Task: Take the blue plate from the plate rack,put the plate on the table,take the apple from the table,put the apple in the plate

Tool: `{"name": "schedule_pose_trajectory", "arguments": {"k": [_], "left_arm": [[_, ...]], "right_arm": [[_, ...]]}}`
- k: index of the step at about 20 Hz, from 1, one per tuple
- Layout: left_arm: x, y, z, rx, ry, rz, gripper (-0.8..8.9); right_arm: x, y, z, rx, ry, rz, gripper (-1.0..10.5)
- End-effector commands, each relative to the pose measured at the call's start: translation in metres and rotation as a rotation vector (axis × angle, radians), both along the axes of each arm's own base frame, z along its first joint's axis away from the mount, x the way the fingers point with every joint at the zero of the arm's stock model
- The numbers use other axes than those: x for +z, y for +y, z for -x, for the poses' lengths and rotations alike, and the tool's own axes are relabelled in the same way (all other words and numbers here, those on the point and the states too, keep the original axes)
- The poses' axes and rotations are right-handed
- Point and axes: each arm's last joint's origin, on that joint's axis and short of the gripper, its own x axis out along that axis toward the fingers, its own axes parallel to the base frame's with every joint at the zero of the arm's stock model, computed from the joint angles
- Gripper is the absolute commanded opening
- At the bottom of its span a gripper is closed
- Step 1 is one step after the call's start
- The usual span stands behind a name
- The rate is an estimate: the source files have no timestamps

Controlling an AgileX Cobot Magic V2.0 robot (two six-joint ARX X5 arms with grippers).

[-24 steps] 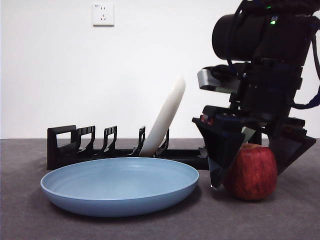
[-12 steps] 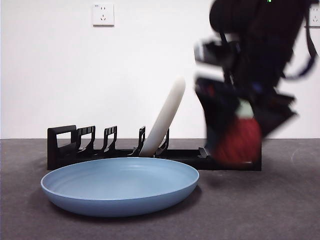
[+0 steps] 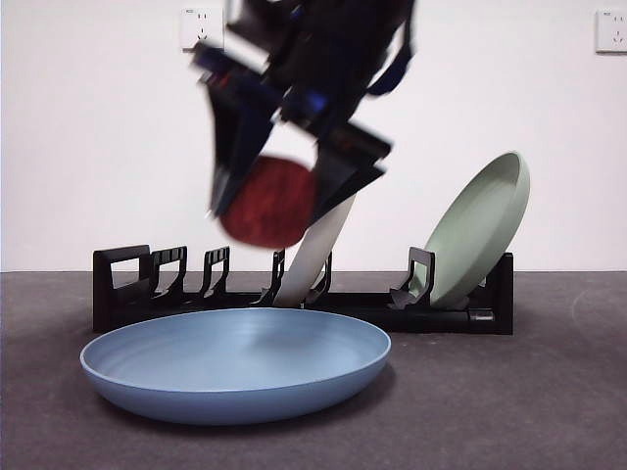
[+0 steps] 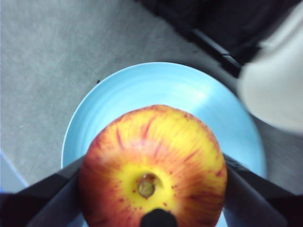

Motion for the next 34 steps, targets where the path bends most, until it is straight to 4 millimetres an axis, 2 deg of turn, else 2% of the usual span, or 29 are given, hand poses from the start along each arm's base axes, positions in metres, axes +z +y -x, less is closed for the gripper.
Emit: {"name": "schedule_pose_trajectory", "arguments": {"k": [1, 4, 13, 14, 17, 18, 20, 23, 25, 27, 30, 34], "left_arm": [[0.000, 0.002, -0.001, 0.018, -0.002, -0.018, 4.70], [-0.001, 0.004, -0.003, 0.037, 0.005, -0.028, 4.70], [-0.004, 0.007, -0.004, 0.058, 0.028, -0.055, 4.70], [-0.004, 0.007, -0.004, 0.058, 0.030, -0.058, 4.70], [-0.005, 0.007, -0.004, 0.058, 0.042, -0.073, 4.70], [-0.006, 0.007, -0.004, 0.058, 0.046, -0.077, 4.70], [-0.006, 0.007, -0.004, 0.058, 0.046, -0.077, 4.70], [-0.006, 0.007, -0.004, 0.056, 0.047, -0.077, 4.70], [-0.006, 0.007, -0.004, 0.055, 0.047, -0.077, 4.70], [-0.006, 0.007, -0.004, 0.052, 0.047, -0.076, 4.70], [-0.008, 0.005, -0.004, -0.039, 0.081, -0.078, 4.70], [-0.020, -0.001, 0.000, -0.344, 0.224, -0.129, 4.70]], "right_arm": [[-0.022, 0.016, -0.002, 0.022, 0.030, 0.047, -0.1], [-0.049, 0.028, 0.001, 0.034, 0.049, 0.133, -0.1], [-0.078, 0.032, 0.002, 0.067, 0.103, 0.217, 0.2], [-0.080, 0.032, 0.002, 0.068, 0.112, 0.225, 0.8], [-0.080, 0.034, 0.004, 0.075, 0.113, 0.228, 4.0], [-0.080, 0.034, 0.005, 0.075, 0.114, 0.226, 4.6], [-0.079, 0.034, 0.005, 0.074, 0.112, 0.225, 5.5], [-0.075, 0.034, 0.004, 0.073, 0.106, 0.215, 5.5], [-0.063, 0.034, 0.004, 0.072, 0.096, 0.204, 5.4], [-0.041, 0.033, 0.005, 0.071, 0.065, 0.170, 5.4], [0.005, 0.022, 0.013, 0.065, -0.015, 0.079, 5.4], [0.077, -0.016, 0.037, 0.044, -0.124, -0.042, 5.4]]}}
